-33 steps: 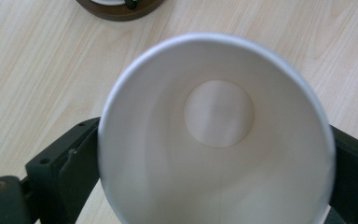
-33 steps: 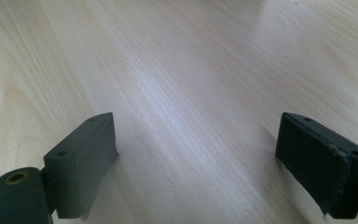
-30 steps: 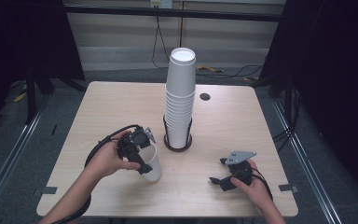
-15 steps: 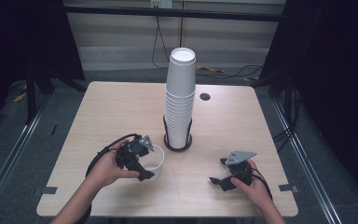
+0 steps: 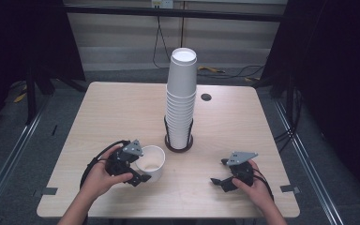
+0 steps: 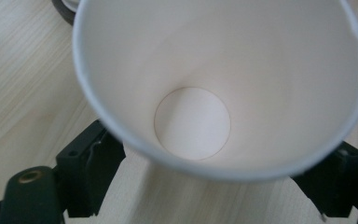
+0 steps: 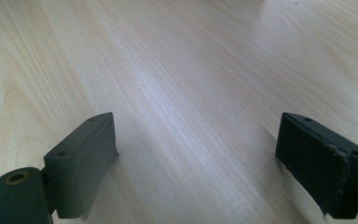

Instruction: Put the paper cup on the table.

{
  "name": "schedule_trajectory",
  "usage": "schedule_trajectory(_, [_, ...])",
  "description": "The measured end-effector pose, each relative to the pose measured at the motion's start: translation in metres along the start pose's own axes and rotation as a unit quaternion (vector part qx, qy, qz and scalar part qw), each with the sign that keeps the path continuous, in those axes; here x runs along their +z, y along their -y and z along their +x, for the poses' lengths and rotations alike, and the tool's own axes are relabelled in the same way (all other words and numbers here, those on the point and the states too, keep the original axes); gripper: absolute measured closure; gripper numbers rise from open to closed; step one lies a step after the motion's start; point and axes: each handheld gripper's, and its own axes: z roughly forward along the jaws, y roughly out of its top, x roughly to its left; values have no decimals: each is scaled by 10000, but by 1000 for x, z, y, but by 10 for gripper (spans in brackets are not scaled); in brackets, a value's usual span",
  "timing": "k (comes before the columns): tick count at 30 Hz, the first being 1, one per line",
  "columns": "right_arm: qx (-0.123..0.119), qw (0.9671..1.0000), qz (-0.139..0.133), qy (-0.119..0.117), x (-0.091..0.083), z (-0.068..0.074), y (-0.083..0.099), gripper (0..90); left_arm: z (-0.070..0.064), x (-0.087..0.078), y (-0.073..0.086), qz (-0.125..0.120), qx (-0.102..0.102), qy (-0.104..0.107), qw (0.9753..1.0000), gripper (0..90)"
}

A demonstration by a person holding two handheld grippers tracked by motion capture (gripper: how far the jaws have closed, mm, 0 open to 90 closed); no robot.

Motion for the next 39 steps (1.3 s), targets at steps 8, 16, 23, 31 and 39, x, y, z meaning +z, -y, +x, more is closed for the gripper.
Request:
schedule_trajectory(8, [-7, 10000, 3, 1, 0, 0, 0, 120, 4, 0, 30, -122, -217, 17, 9997, 161])
schedule_trajectory(16, [-7, 10000, 3, 1, 0, 0, 0, 120, 13, 4, 55, -127, -537, -131, 9984, 160])
schedule_trajectory(23, [-6, 10000, 3, 0, 0, 0, 0, 121, 18, 9, 72, -185, -543, -427, 9974, 156])
schedule_trajectory(31, [-7, 10000, 3, 1, 0, 0, 0, 121, 21, 17, 83, -639, -568, -850, 9927, 1])
schedule_trajectory(39, [-10, 10000, 3, 19, 0, 0, 0, 118, 21, 17, 83, -638, -583, -875, 9924, 0])
